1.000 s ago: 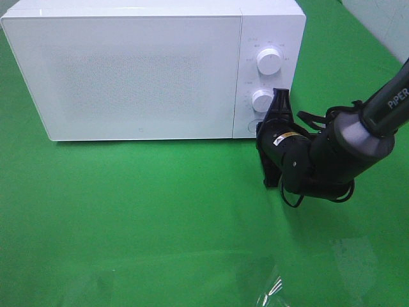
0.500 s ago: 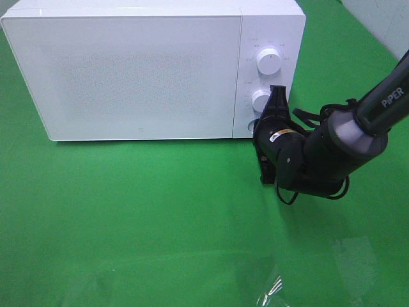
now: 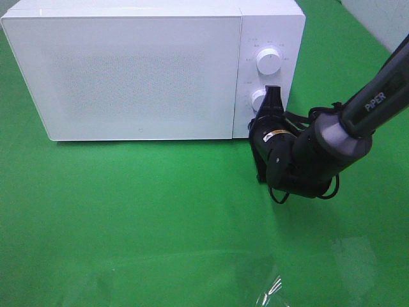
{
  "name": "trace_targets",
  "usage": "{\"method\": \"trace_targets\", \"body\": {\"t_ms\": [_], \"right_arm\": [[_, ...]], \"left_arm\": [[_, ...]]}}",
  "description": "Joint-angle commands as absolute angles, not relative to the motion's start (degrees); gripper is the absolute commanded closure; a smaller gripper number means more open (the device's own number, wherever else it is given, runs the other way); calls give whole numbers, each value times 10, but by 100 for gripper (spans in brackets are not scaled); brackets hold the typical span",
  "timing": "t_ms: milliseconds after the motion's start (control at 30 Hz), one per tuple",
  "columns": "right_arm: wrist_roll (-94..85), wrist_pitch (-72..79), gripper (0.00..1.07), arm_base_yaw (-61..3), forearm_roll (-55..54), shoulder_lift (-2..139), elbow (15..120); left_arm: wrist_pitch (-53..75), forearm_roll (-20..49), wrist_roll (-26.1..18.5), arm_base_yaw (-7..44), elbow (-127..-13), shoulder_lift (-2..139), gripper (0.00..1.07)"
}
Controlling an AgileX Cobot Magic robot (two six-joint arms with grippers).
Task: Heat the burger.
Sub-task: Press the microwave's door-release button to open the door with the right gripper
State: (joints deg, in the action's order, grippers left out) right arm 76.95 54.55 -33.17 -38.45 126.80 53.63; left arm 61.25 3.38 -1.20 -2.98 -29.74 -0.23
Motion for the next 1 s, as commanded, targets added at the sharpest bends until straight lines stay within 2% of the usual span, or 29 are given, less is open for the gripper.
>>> {"method": "trace_targets", "body": {"t_ms": [33,700,1000], "right_arm": [[771,678,107,-312,-375,1287,599],[775,656,107,-312,-365,1291,604],[778,571,107,-317,-351,1274,603]], "left_arm": [[612,33,-9,-31,-296,-12,8],[612,33,-9,-31,-296,-12,8],[612,33,-9,-31,-296,-12,8]]}}
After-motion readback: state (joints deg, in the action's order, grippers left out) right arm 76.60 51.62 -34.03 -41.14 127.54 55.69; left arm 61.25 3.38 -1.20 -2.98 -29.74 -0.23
